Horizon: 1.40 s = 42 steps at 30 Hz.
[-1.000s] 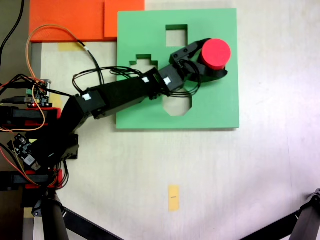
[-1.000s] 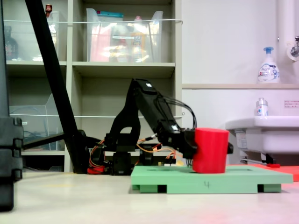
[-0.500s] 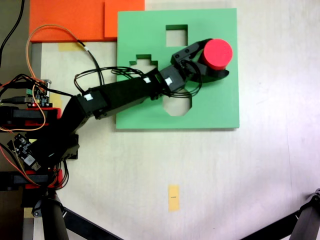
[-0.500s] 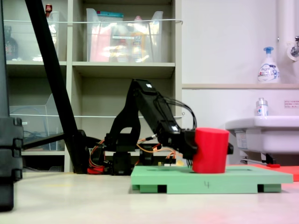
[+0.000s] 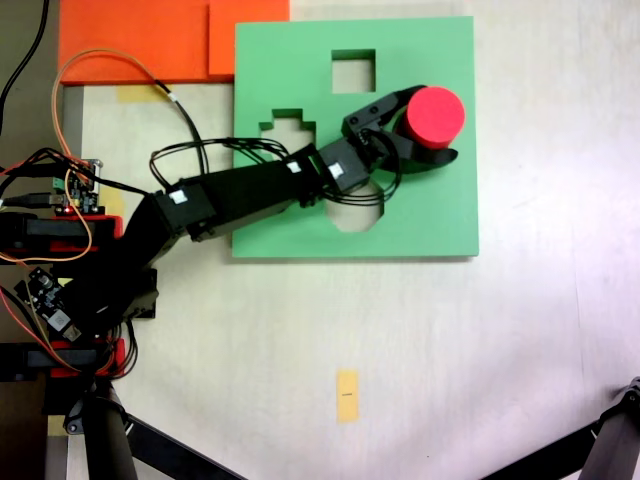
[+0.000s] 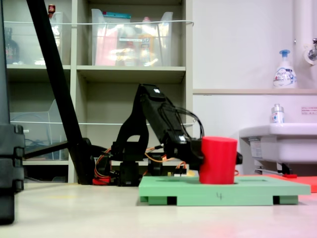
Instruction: Put the cylinder block into the corresponding hole
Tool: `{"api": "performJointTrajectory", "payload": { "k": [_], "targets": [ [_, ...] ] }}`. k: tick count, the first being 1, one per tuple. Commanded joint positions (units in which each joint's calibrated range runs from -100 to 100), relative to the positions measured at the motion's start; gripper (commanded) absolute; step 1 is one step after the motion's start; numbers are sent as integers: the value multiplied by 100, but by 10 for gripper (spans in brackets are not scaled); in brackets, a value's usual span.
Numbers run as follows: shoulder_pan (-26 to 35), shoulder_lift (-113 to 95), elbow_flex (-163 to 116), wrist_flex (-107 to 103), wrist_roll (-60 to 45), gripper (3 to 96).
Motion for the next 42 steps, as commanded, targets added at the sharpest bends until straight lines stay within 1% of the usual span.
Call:
{"api": "performJointTrajectory", "payload": {
  "k": [1, 14, 15, 16, 17, 22, 26, 27, 31, 34, 36, 39, 40, 42],
  "targets": [
    [15, 47, 173, 650, -20, 359],
    [147, 899, 482, 650, -24, 368],
    [147, 940, 462, 641, -29, 397],
    [151, 1010, 462, 641, -34, 444],
    [161, 1010, 452, 631, -34, 519],
    [190, 577, -16, 381, -93, 738],
    [205, -121, -246, -563, -264, 944],
    [205, -233, -325, -640, -269, 958],
    [200, -1085, -904, -640, -278, 958],
    [176, -2439, -1352, -784, -498, 958],
    [112, -3738, -1621, -1256, -664, 958],
    [10, -5763, -1651, -2797, -982, 954],
    [-78, -6462, -1612, -3471, -1143, 902],
    [-278, -8068, -1482, -4771, -1538, 649]
  ]
}}
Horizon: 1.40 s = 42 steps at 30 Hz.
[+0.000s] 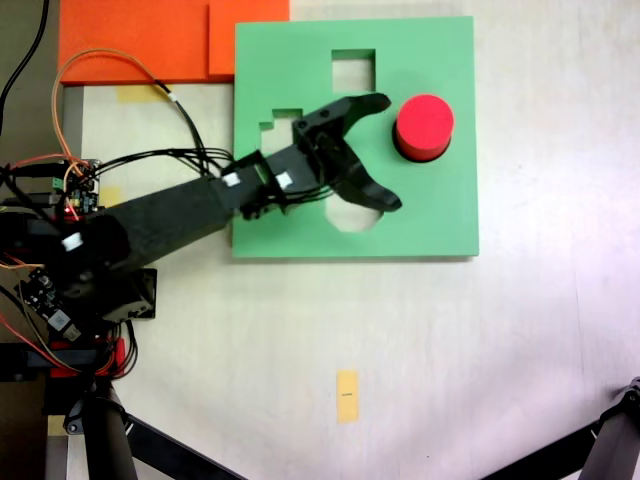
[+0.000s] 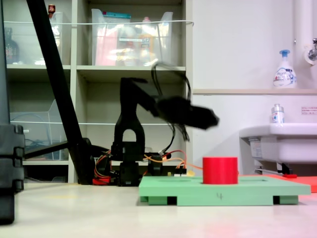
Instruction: Put the cylinder block into the corresponding hole
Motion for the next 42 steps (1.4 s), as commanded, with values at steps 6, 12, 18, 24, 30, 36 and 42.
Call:
{"api": "performJointTrajectory", "payload": {
  "k": [6, 12, 18, 24, 30, 36, 42],
  "targets": [
    [-957, -5300, 82, -2526, -2286, 442],
    [-1910, -5663, -1523, -2507, -3263, 448],
    [-1919, -5663, -3946, -2073, -3360, 470],
    [-1485, -5663, -6807, -157, -4005, 482],
    [-1431, -5663, -6977, -802, -4005, 481],
    [-1407, -5663, -6977, -1919, -4005, 482],
    [-1411, -5663, -6977, -1823, -4000, 487]
  ]
}}
